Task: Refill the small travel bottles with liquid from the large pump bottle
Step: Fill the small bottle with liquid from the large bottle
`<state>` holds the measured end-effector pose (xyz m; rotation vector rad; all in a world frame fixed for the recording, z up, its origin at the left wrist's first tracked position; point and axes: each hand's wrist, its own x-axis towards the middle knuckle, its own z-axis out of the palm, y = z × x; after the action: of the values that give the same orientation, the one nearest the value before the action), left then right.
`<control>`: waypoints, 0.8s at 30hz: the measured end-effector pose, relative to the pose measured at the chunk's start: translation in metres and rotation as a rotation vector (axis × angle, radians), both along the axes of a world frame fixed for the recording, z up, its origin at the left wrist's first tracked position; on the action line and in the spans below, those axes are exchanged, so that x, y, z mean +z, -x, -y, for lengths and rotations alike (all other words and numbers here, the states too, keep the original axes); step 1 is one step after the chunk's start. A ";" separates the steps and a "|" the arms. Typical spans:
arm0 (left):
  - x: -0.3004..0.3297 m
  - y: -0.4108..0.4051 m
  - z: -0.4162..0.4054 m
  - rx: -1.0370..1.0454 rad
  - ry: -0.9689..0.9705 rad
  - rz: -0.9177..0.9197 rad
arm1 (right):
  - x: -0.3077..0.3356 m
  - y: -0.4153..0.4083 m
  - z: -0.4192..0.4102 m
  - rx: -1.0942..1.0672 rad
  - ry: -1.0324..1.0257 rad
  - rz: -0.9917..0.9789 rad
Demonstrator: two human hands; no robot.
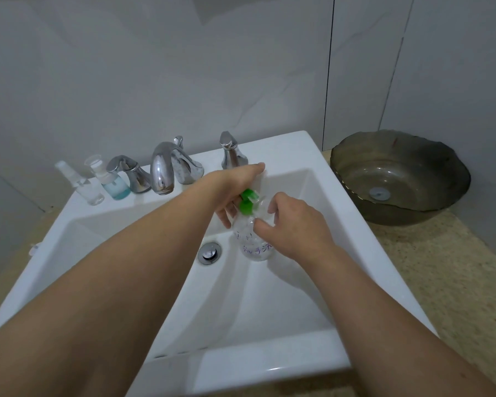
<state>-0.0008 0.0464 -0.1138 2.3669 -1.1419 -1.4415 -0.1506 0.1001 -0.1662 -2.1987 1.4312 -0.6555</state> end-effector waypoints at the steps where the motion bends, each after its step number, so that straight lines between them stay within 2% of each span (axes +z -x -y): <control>1: -0.002 0.002 -0.001 0.001 0.031 0.027 | 0.000 0.000 0.000 0.000 -0.008 0.003; 10: -0.017 0.017 -0.006 0.113 0.308 0.125 | -0.005 0.000 0.001 -0.006 -0.029 -0.068; 16: -0.020 0.014 -0.002 0.122 0.303 0.159 | -0.002 -0.002 0.001 0.001 -0.013 -0.081; 24: -0.015 0.019 -0.010 0.148 0.301 0.103 | 0.000 -0.001 0.000 0.002 -0.001 -0.111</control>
<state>-0.0198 0.0565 -0.1292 2.2795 -1.0922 -1.0309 -0.1498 0.1004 -0.1661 -2.2675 1.4826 -0.5393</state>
